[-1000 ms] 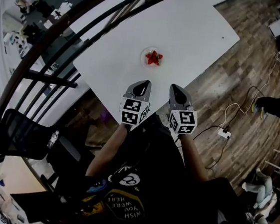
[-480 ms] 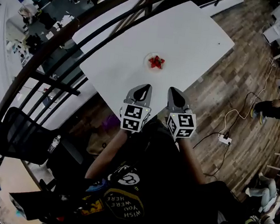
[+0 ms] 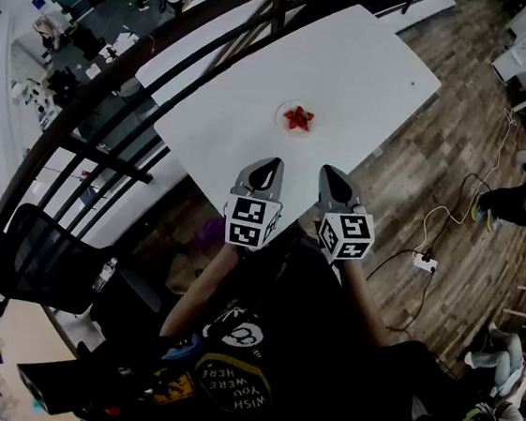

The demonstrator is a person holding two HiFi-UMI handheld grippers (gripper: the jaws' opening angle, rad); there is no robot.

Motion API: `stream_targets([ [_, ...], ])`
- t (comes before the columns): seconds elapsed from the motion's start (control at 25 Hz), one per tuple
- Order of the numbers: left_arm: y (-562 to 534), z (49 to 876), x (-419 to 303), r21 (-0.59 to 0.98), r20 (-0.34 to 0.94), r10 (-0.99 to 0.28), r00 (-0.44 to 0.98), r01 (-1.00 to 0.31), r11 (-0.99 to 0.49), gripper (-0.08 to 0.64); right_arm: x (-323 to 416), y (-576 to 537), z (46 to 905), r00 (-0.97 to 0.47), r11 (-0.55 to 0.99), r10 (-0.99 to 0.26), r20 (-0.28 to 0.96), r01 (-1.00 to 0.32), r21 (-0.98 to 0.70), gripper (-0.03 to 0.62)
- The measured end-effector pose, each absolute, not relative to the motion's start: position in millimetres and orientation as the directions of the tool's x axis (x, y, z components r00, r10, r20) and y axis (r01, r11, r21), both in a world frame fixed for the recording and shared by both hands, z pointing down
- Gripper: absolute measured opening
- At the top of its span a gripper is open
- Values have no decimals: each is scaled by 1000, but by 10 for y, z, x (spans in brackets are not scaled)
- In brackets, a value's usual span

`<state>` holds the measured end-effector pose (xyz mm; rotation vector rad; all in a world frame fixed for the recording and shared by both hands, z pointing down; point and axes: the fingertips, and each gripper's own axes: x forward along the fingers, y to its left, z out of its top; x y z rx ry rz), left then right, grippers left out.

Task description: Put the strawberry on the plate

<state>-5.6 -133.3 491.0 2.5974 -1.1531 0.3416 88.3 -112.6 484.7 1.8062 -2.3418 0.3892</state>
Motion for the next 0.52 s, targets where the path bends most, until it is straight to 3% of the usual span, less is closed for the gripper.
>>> stream_targets([
  [0.52, -1306, 4952, -137, 167, 323, -664, 674, -731, -661, 5, 708, -1069, 4908, -267, 244, -915, 302, -963, -114, 3],
])
